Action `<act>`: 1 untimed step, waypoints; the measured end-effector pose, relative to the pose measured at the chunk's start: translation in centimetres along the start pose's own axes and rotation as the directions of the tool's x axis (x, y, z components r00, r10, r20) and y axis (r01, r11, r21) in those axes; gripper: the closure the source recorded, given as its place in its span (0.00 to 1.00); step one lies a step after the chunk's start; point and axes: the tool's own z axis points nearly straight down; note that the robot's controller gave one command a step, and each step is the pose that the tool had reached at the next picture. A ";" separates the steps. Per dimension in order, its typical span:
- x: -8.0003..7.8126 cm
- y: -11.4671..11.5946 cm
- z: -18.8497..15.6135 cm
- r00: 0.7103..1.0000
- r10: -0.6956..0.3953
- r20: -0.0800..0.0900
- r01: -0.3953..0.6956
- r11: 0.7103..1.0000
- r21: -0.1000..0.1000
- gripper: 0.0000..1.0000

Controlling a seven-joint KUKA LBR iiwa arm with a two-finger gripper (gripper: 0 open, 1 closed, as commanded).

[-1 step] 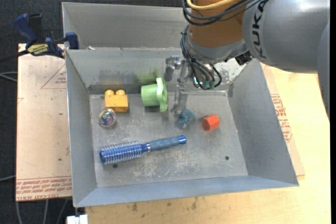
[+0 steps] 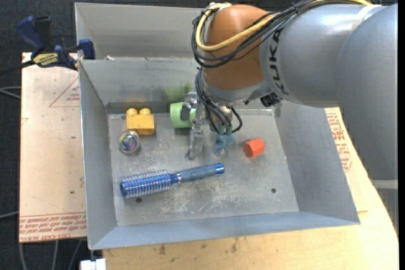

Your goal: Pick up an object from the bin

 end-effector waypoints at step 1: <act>4.8 6.4 8.8 0.993 -0.117 0.001 0.117 0.993 0.006 0.00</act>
Offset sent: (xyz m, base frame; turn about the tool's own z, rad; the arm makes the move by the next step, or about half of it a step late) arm -0.0444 0.0655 -0.0865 -0.1090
